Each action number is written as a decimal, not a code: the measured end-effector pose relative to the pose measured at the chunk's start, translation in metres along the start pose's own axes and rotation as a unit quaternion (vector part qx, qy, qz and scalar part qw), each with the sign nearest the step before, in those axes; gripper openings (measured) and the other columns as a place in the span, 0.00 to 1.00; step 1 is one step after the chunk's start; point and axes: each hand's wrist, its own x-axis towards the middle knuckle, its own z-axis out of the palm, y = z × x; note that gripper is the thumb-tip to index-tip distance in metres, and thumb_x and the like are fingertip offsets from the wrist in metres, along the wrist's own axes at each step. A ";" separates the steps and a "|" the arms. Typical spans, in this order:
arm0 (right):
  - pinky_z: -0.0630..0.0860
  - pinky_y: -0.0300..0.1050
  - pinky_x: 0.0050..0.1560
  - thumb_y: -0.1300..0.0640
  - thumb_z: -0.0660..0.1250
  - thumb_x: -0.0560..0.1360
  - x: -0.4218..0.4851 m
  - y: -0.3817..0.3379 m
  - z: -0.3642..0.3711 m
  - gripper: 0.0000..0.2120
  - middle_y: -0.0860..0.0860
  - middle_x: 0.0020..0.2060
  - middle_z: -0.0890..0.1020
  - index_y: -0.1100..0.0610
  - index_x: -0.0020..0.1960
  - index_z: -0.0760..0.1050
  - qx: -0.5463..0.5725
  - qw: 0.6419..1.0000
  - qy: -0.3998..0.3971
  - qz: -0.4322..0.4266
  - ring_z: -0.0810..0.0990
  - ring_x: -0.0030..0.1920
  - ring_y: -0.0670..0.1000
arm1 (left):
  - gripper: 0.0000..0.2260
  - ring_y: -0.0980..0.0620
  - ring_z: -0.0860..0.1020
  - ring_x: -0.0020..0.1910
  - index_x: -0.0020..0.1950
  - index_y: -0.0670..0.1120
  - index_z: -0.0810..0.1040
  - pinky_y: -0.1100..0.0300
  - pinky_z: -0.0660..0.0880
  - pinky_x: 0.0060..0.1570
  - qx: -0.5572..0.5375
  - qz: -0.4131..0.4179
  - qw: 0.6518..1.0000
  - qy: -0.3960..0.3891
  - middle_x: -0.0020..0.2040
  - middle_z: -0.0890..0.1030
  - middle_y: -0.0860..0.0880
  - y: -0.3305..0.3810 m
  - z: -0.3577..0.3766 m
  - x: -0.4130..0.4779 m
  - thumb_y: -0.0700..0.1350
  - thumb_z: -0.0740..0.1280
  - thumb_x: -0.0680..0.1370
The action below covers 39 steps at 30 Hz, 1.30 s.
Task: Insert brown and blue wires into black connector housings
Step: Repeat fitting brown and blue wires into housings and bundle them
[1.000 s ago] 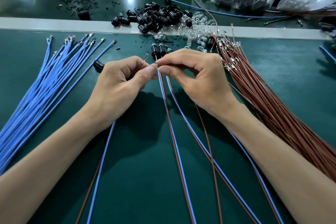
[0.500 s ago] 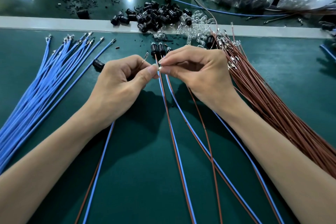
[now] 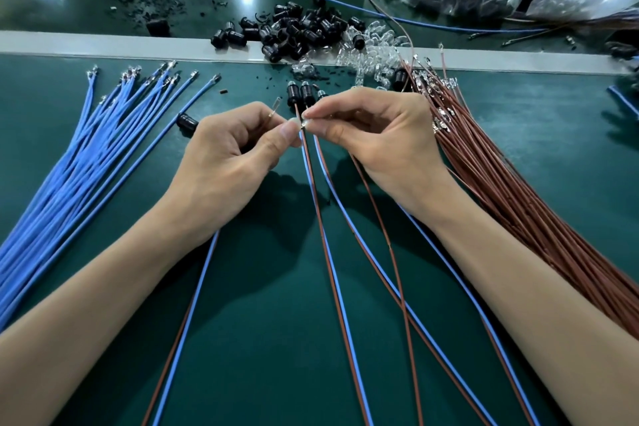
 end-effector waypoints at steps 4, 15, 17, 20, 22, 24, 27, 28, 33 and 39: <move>0.78 0.39 0.48 0.69 0.73 0.68 -0.001 -0.001 -0.001 0.09 0.52 0.38 0.84 0.61 0.47 0.81 0.005 1.000 -0.008 0.003 0.83 0.41 0.48 | 0.09 0.58 0.60 0.24 0.39 0.48 0.77 0.67 0.58 0.24 -0.005 0.001 1.000 -0.003 0.24 0.66 0.57 0.001 0.001 0.000 0.50 0.65 0.75; 0.79 0.39 0.48 0.69 0.74 0.68 -0.002 -0.002 0.000 0.08 0.52 0.38 0.84 0.60 0.45 0.81 0.002 1.000 -0.009 -0.001 0.84 0.40 0.47 | 0.08 0.58 0.61 0.25 0.38 0.49 0.77 0.67 0.58 0.24 -0.017 0.004 1.000 -0.005 0.25 0.67 0.56 0.001 0.001 0.000 0.50 0.65 0.76; 0.79 0.39 0.47 0.69 0.73 0.69 -0.002 -0.002 -0.001 0.08 0.51 0.38 0.84 0.59 0.45 0.81 0.003 1.000 -0.015 0.000 0.84 0.40 0.47 | 0.08 0.59 0.62 0.24 0.38 0.49 0.77 0.68 0.59 0.24 -0.017 0.007 1.000 -0.008 0.24 0.67 0.56 0.001 0.001 -0.001 0.49 0.65 0.76; 0.78 0.38 0.47 0.69 0.73 0.69 -0.002 -0.002 -0.001 0.08 0.50 0.38 0.84 0.59 0.46 0.80 -0.001 1.000 -0.021 -0.002 0.83 0.40 0.46 | 0.07 0.60 0.66 0.22 0.40 0.48 0.77 0.71 0.62 0.25 -0.005 0.019 1.000 -0.013 0.24 0.71 0.54 0.002 0.002 -0.001 0.47 0.65 0.77; 0.78 0.37 0.46 0.68 0.73 0.69 -0.002 -0.001 0.000 0.08 0.49 0.38 0.83 0.59 0.46 0.80 -0.009 1.000 -0.021 -0.003 0.83 0.39 0.44 | 0.05 0.59 0.70 0.24 0.41 0.48 0.77 0.70 0.67 0.27 -0.027 0.017 1.000 0.000 0.26 0.75 0.53 0.002 0.002 0.000 0.47 0.65 0.76; 0.77 0.36 0.46 0.68 0.73 0.69 -0.001 -0.001 0.000 0.08 0.49 0.38 0.83 0.59 0.46 0.80 -0.023 1.000 -0.021 -0.002 0.82 0.39 0.44 | 0.03 0.57 0.74 0.27 0.43 0.48 0.77 0.68 0.72 0.32 -0.057 0.015 0.998 0.029 0.30 0.78 0.54 0.002 0.002 0.001 0.46 0.67 0.76; 0.77 0.37 0.46 0.67 0.73 0.69 -0.001 -0.001 0.000 0.07 0.50 0.38 0.83 0.59 0.45 0.81 -0.036 0.999 -0.025 0.000 0.82 0.40 0.45 | 0.02 0.59 0.78 0.32 0.44 0.49 0.77 0.69 0.74 0.37 -0.063 0.027 0.995 0.073 0.33 0.81 0.57 0.002 0.003 0.002 0.44 0.67 0.77; 0.78 0.37 0.46 0.67 0.74 0.69 -0.001 -0.001 0.000 0.07 0.50 0.38 0.84 0.59 0.45 0.81 -0.039 0.999 -0.026 0.000 0.82 0.40 0.45 | 0.02 0.60 0.78 0.33 0.44 0.48 0.77 0.70 0.74 0.38 -0.065 0.029 0.994 0.082 0.33 0.81 0.57 0.002 0.003 0.002 0.44 0.67 0.77; 0.78 0.39 0.46 0.66 0.74 0.68 -0.001 0.000 0.001 0.07 0.51 0.38 0.84 0.58 0.44 0.81 -0.045 0.999 -0.023 -0.001 0.82 0.39 0.46 | 0.05 0.61 0.78 0.32 0.46 0.49 0.76 0.68 0.75 0.37 -0.086 0.018 0.990 0.110 0.32 0.80 0.56 0.004 0.001 0.004 0.48 0.68 0.73; 0.78 0.38 0.46 0.66 0.74 0.68 -0.001 -0.001 0.001 0.07 0.51 0.38 0.84 0.59 0.45 0.81 -0.049 0.999 -0.021 -0.002 0.82 0.39 0.45 | 0.05 0.61 0.78 0.32 0.46 0.47 0.78 0.69 0.75 0.36 -0.079 0.028 0.991 0.099 0.32 0.81 0.57 0.006 0.001 0.002 0.48 0.67 0.73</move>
